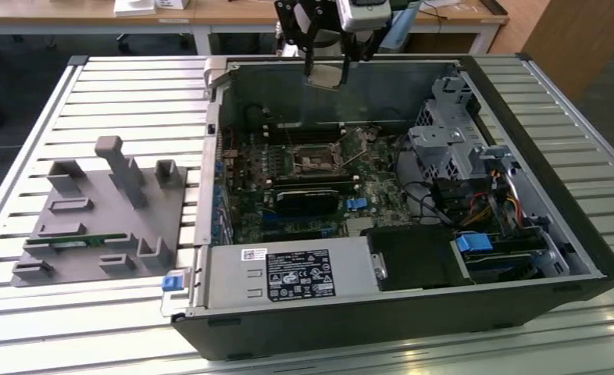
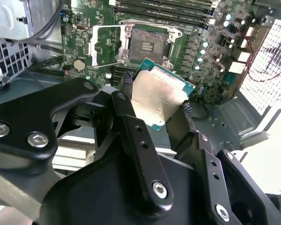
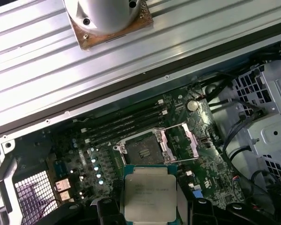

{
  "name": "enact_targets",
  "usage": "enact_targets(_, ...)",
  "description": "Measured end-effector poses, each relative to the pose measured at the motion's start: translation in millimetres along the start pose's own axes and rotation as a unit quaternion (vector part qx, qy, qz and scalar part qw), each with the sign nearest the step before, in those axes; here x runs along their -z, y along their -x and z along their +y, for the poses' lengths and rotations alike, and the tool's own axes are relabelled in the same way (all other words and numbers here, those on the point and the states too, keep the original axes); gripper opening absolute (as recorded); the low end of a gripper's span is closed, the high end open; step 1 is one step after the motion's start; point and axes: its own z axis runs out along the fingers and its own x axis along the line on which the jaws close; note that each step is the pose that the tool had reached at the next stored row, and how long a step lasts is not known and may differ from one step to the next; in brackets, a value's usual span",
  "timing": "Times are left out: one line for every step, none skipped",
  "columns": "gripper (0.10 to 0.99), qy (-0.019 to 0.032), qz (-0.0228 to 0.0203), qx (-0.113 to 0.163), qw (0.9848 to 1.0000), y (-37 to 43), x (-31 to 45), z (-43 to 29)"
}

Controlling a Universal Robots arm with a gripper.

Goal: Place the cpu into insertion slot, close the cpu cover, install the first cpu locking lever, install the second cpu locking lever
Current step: 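Place the cpu into insertion slot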

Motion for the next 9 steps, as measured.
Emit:
enact_targets(0.533,0.0001,-0.0004,-0.004,1.0000,0.0,0.0,0.0)
enact_targets(0.533,0.0001,-0.0007,-0.008,1.0000,0.0,-0.1,0.0)
enact_targets(0.533,0.0002,-0.0011,-0.013,0.9999,0.0,-0.1,0.0)
enact_targets(0.533,0.0003,-0.0015,-0.017,0.9999,0.0,-0.1,0.0)
enact_targets(0.533,0.0004,-0.0019,-0.021,0.9998,0.0,-0.1,0.0)
enact_targets(0.533,0.0005,-0.0022,-0.026,0.9997,0.0,-0.2,0.0)
enact_targets(0.533,0.0006,-0.0026,-0.030,0.9995,0.0,-0.2,0.0)
enact_targets(0.533,0.0007,-0.0030,-0.035,0.9994,0.0,-0.2,0.0)
enact_targets(0.533,0.0007,-0.0034,-0.040,0.9992,0.0,-0.2,0.0)
